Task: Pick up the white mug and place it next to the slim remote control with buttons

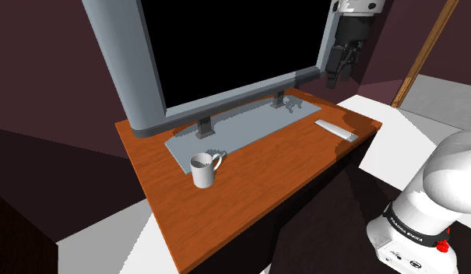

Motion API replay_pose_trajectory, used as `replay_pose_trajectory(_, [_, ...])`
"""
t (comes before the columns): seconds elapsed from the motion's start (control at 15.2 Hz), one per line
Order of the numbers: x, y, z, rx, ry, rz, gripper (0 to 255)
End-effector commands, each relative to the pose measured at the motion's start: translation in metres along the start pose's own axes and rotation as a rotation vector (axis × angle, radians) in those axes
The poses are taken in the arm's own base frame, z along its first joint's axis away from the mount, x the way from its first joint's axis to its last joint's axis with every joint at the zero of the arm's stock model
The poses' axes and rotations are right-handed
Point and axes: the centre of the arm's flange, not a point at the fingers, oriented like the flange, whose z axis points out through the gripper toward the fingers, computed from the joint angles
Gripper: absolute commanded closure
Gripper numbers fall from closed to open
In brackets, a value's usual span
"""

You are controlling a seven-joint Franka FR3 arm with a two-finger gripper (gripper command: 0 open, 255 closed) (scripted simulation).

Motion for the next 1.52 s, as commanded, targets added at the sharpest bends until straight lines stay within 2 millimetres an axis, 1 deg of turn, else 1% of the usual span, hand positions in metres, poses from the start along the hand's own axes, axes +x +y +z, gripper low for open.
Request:
replay_pose_trajectory(0.0, [0.0,0.0,0.0,0.0,0.0,0.0,0])
replay_pose_trajectory(0.73, [0.089,-0.101,0.068,-0.023,-0.039,-0.036,0])
replay_pose_trajectory(1.45, [0.172,-0.203,0.143,-0.047,-0.077,-0.072,0])
